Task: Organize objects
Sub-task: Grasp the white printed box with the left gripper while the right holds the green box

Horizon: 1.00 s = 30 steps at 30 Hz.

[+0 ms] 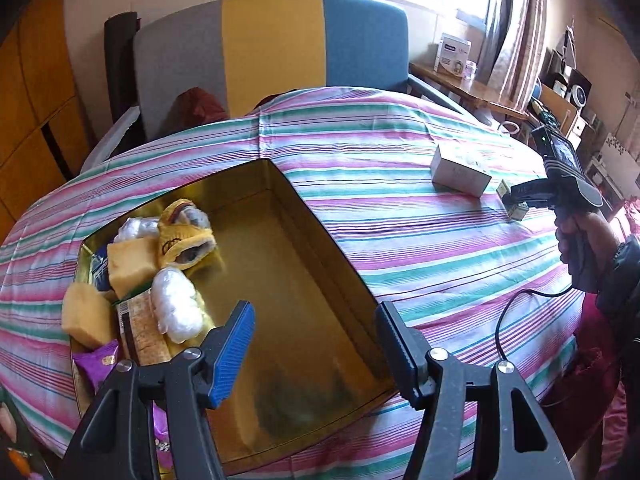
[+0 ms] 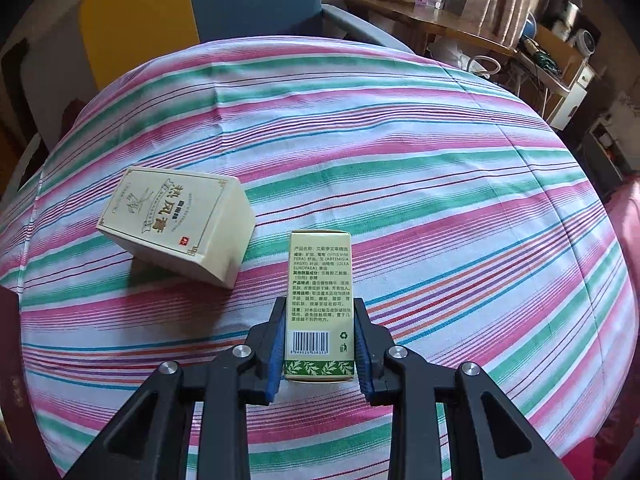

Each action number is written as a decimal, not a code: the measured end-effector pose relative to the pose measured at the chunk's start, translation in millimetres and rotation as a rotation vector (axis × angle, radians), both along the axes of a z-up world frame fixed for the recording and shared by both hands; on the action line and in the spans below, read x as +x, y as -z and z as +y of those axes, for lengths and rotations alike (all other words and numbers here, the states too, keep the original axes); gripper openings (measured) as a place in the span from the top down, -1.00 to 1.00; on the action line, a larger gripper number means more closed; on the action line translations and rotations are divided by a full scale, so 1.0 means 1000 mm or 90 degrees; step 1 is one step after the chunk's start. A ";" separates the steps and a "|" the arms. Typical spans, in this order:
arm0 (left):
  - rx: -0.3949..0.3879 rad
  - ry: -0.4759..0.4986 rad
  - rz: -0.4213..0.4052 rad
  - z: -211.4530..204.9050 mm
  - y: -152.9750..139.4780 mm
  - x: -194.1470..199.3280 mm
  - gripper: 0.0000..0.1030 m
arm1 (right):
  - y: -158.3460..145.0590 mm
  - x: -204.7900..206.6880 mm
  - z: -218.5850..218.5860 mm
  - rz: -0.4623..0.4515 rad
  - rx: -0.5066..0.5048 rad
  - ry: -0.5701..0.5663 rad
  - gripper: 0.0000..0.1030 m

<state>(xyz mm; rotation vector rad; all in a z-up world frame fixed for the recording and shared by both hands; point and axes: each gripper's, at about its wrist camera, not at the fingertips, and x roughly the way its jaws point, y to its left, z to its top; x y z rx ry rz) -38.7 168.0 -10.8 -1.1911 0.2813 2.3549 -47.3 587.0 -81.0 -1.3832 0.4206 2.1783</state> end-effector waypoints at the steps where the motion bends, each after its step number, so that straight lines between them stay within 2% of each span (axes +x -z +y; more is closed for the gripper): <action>1: -0.002 0.004 0.000 0.003 0.000 0.001 -0.24 | 0.001 0.001 0.002 -0.010 0.004 0.008 0.42; 18: -0.022 0.081 0.010 0.070 -0.004 0.002 -0.23 | 0.009 0.009 0.019 -0.024 -0.051 0.059 0.41; 22: -0.022 0.096 -0.003 0.086 -0.002 -0.003 -0.23 | 0.010 0.010 0.019 -0.027 -0.061 0.064 0.41; 26: -0.004 0.101 -0.039 0.102 0.003 -0.013 -0.24 | 0.010 0.013 0.021 -0.025 -0.070 0.071 0.40; 28: 0.006 0.102 -0.064 0.109 0.008 -0.018 -0.23 | 0.010 0.014 0.022 -0.022 -0.078 0.076 0.35; 29: 0.012 0.102 -0.079 0.112 0.012 -0.021 -0.23 | 0.009 0.015 0.023 -0.018 -0.084 0.080 0.21; 30: 0.016 0.101 -0.090 0.115 0.014 -0.023 -0.23 | 0.008 0.017 0.024 -0.012 -0.094 0.086 -0.02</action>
